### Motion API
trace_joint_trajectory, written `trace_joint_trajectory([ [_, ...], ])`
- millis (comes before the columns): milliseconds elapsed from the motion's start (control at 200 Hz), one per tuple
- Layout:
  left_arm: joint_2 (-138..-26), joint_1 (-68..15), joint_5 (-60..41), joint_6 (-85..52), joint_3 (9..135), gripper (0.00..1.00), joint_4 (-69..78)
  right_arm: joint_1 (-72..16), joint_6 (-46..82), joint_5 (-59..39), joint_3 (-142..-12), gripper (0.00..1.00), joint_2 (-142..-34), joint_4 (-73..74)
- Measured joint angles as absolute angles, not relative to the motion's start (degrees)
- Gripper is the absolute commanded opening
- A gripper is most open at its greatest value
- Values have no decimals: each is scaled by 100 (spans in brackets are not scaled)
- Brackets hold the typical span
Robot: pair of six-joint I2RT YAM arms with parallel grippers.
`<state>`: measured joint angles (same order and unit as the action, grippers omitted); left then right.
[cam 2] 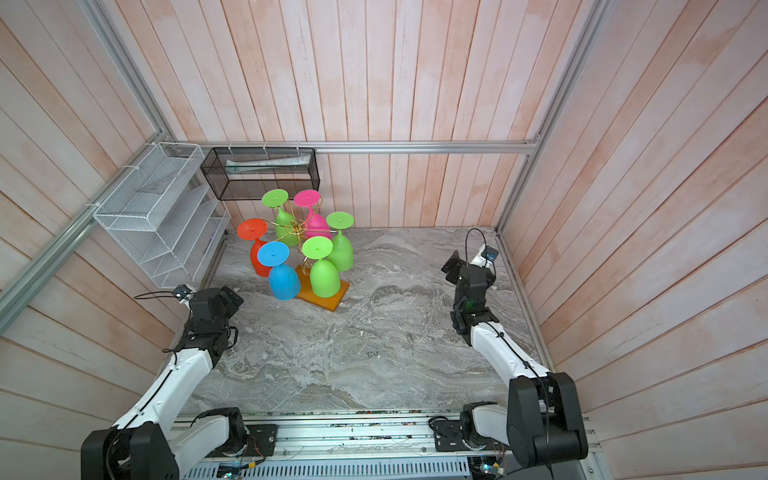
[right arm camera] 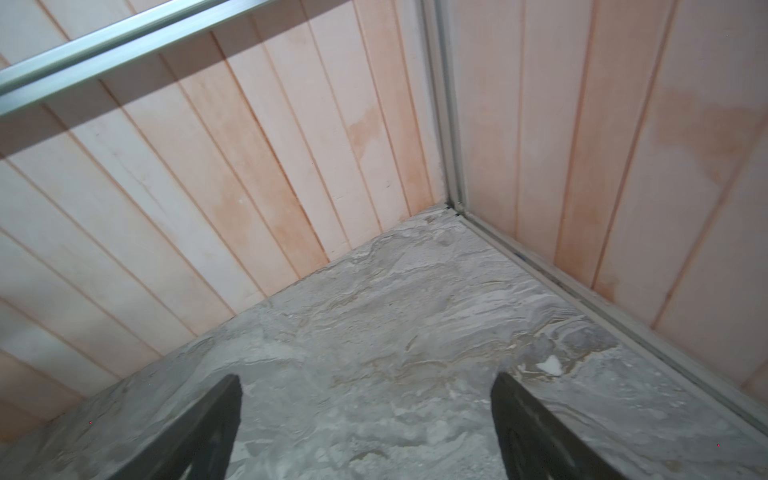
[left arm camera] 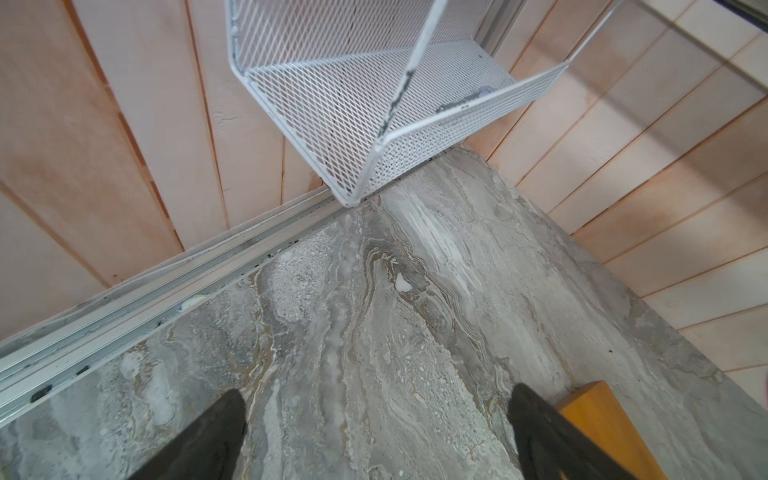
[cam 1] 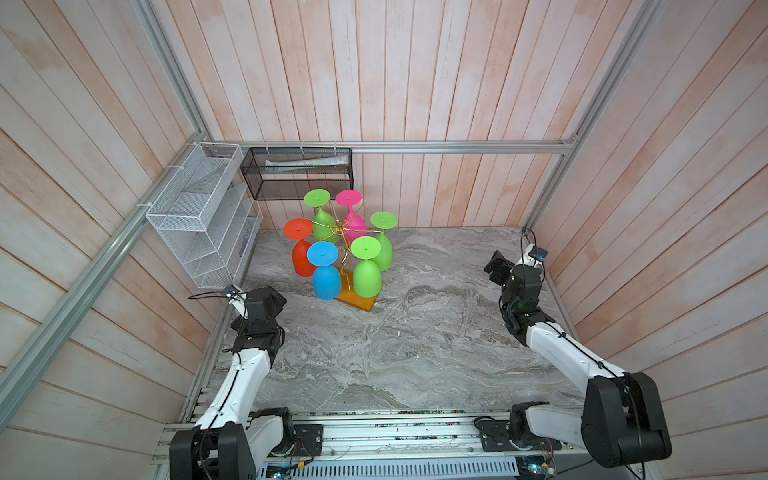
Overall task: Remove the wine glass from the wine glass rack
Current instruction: 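Reach the right gripper toward the nearest green glass while the left arm rises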
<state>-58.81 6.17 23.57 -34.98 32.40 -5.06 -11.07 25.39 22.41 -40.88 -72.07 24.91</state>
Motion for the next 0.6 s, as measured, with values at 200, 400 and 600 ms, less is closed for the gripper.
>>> trace_joint_trajectory([
  [200,-5266,648,1647,-3492,3454,100,-1273,-1708,3020,1570,-5065,85,-7207,1603],
  [400,-4746,648,781,-3251,3570,100,-1911,-2018,3656,582,-5537,76,-7183,1092],
  [600,-4322,648,178,-2923,3795,100,-2185,-2502,4431,-381,-6088,64,-7207,851],
])
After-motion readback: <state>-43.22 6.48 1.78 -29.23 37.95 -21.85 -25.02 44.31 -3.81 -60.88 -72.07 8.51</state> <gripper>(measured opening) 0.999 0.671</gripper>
